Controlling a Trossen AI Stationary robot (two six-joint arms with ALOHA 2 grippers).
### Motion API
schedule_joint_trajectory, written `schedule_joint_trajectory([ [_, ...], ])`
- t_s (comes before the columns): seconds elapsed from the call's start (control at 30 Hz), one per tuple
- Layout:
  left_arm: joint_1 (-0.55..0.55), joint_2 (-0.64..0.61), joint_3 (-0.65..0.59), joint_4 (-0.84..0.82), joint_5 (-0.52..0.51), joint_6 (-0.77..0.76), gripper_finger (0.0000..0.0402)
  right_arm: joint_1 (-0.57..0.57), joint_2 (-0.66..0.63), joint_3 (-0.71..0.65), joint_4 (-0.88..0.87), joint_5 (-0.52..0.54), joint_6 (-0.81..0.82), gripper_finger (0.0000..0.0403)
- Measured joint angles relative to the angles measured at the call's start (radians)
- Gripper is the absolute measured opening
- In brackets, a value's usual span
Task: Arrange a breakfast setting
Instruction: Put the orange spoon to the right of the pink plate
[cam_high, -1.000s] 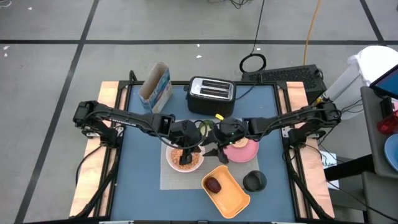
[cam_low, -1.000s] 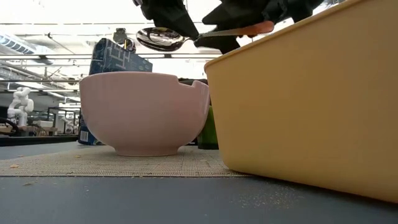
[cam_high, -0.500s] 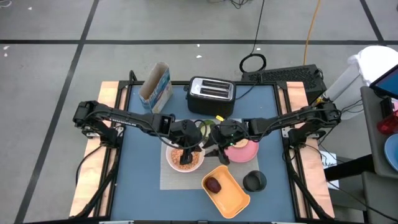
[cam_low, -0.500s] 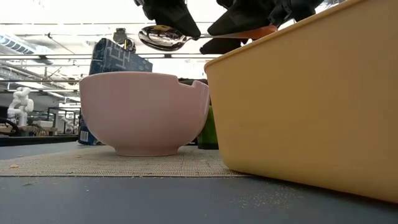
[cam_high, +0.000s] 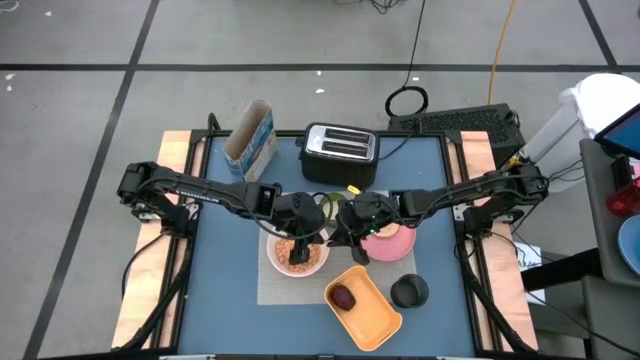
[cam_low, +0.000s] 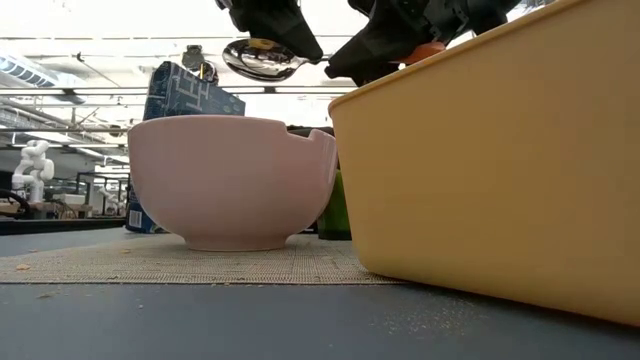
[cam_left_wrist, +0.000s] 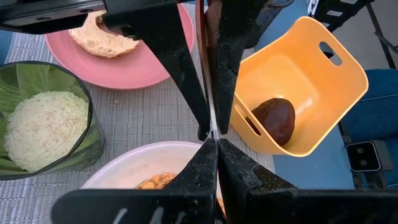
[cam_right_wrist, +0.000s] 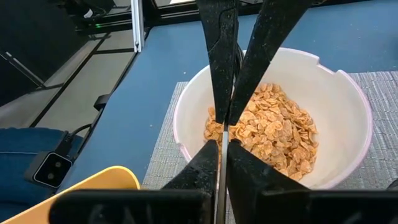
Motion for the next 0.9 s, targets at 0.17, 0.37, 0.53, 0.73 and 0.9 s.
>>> schedule_joint_trajectory([
  [0.17,0.000,0.000,0.000,0.000,0.000,0.000,0.0008,0.000,0.000,0.000,0.000,0.000,0.000,0.0024],
  [0.37,0.000,0.000,0.000,0.000,0.000,-0.003,0.0008,0.000,0.000,0.000,0.001,0.000,0.000,0.0017],
  [0.53,0.000,0.000,0.000,0.011,0.000,0.003,0.0023,0.000,0.000,0.000,0.001,0.000,-0.004,0.0017],
  [0.73,0.002,-0.001,0.001,0.045,-0.011,0.005,0.0088,0.001,-0.003,0.000,0.001,-0.001,-0.005,0.0017],
  [0.9,0.006,-0.007,0.001,0.109,-0.007,0.012,0.0115,0.001,-0.023,0.000,-0.019,-0.001,0.015,0.0017],
])
